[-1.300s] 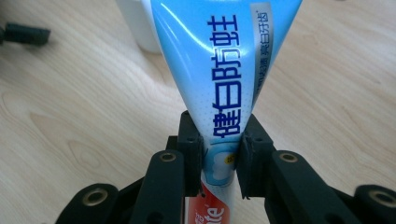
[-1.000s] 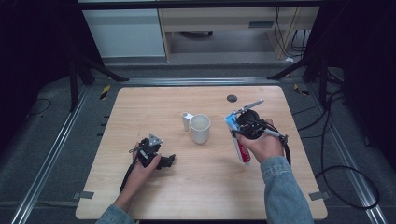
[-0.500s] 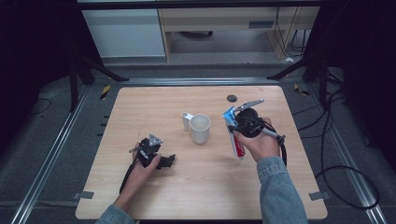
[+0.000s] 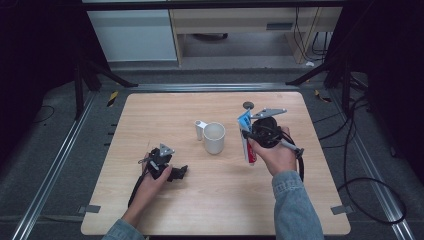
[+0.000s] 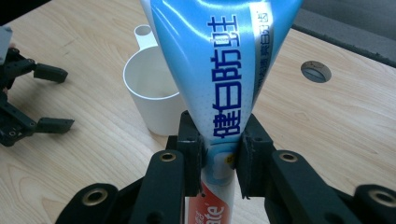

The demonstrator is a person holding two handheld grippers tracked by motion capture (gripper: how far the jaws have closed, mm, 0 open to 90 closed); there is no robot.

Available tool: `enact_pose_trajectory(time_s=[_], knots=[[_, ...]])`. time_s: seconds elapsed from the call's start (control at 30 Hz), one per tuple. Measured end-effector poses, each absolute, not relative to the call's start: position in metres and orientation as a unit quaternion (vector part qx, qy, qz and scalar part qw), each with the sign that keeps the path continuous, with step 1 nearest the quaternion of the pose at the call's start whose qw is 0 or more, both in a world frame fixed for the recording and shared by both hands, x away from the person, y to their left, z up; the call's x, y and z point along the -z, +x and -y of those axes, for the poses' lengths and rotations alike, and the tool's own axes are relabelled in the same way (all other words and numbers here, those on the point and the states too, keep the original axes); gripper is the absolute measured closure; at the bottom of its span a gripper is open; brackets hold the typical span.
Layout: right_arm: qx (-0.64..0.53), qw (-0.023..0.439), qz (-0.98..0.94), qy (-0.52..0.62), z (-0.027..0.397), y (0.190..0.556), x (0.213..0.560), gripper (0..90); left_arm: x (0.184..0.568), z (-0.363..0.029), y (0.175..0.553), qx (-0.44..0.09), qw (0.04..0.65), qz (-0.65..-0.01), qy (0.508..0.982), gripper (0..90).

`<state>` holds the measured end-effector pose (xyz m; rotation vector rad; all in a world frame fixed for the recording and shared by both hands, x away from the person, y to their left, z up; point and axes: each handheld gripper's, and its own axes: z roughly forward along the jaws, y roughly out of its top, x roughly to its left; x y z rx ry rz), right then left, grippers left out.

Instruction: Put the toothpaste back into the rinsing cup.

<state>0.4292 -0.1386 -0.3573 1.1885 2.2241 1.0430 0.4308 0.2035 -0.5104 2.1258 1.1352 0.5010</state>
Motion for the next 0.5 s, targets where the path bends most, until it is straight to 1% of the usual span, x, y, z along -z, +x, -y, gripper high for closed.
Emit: enact_pose_trajectory(time_s=[0.5], knots=[[-0.414, 0.228, -0.772, 0.425, 0.1370, 0.4275, 0.3558, 73.8, 0.5103, -0.2036, 0.4310, -0.192, 0.333, -0.434, 0.815, 0.0]])
